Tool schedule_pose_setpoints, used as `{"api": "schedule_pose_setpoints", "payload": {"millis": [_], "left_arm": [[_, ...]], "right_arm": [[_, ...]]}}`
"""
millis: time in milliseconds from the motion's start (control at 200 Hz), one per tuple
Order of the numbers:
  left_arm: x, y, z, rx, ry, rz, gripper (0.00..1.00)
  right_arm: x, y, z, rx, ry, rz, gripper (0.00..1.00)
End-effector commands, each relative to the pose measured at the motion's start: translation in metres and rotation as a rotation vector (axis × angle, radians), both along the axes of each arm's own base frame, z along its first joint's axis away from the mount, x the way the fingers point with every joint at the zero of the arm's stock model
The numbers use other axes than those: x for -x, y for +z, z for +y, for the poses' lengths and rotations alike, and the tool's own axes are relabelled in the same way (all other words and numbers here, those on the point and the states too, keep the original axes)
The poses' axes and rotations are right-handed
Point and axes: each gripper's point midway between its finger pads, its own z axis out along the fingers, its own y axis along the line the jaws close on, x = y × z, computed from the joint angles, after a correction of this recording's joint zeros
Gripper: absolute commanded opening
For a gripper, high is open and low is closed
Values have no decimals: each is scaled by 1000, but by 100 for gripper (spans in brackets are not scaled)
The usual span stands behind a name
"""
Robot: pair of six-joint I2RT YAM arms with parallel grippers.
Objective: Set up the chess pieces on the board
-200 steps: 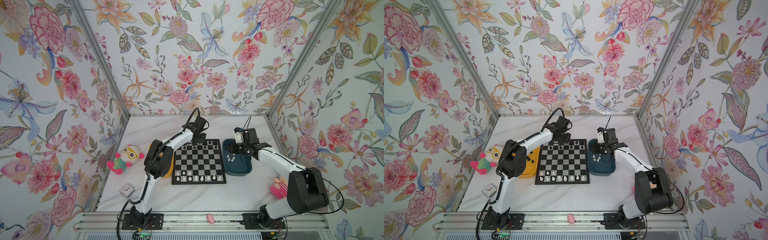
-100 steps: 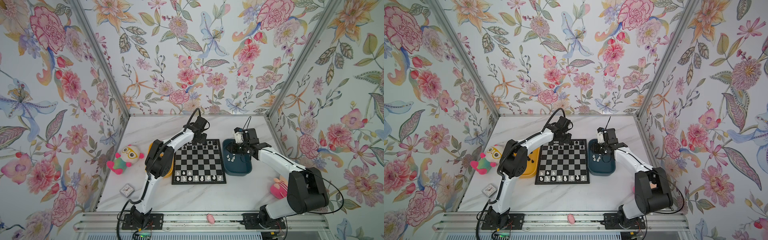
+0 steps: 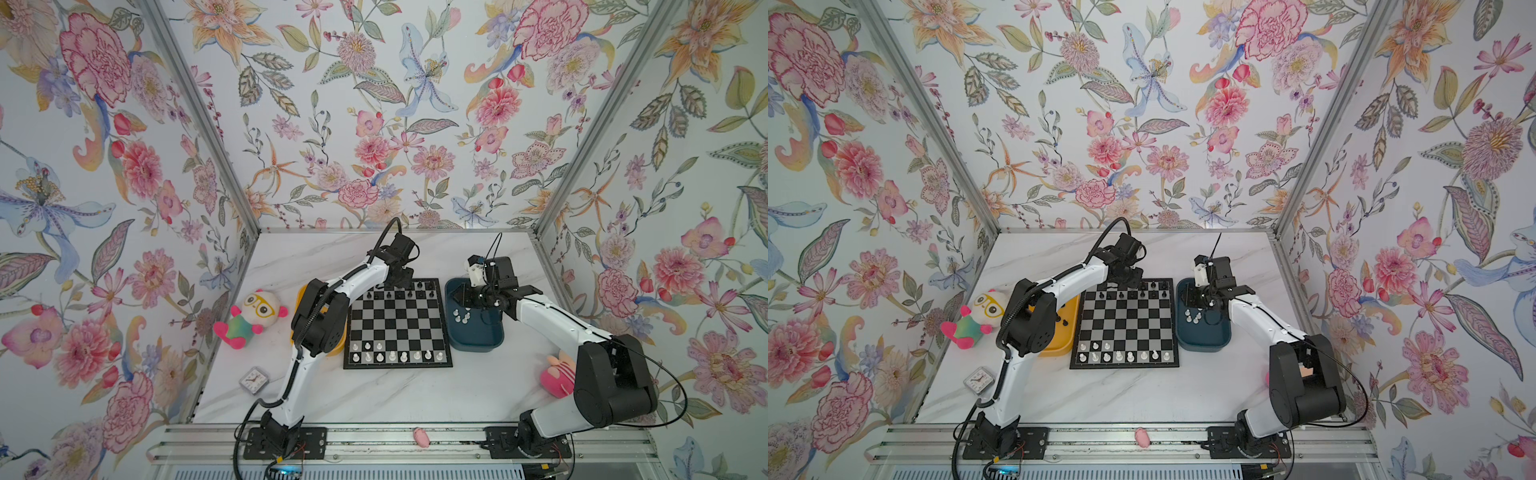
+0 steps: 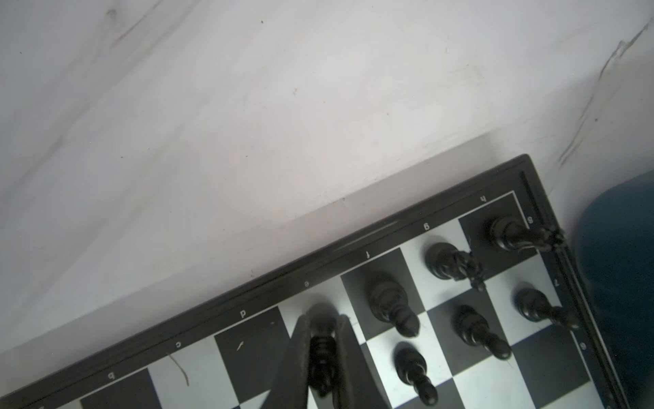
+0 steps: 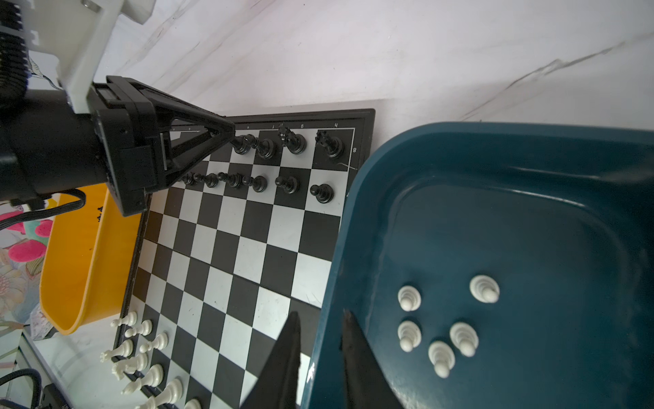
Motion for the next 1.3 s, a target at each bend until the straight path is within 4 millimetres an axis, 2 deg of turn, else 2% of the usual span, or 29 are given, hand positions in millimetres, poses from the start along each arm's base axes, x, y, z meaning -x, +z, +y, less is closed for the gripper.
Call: {"api": "schedule_pose_setpoints", "payload": {"millis": [0, 470, 776, 1291], "left_arm": [[5, -12, -6, -27, -31, 25, 9], [6, -18, -3, -49, -26, 37, 20], [9, -22, 0, -66, -26, 49, 20], [9, -6, -2, -50, -29, 21, 26]], "right_arm": [[-1, -9, -1, -9, -9, 18, 23], [-1, -9, -1, -8, -9, 18, 23], [-2, -8, -1, -9, -7, 16, 23], [0, -8, -1, -7, -9, 14, 23]]}}
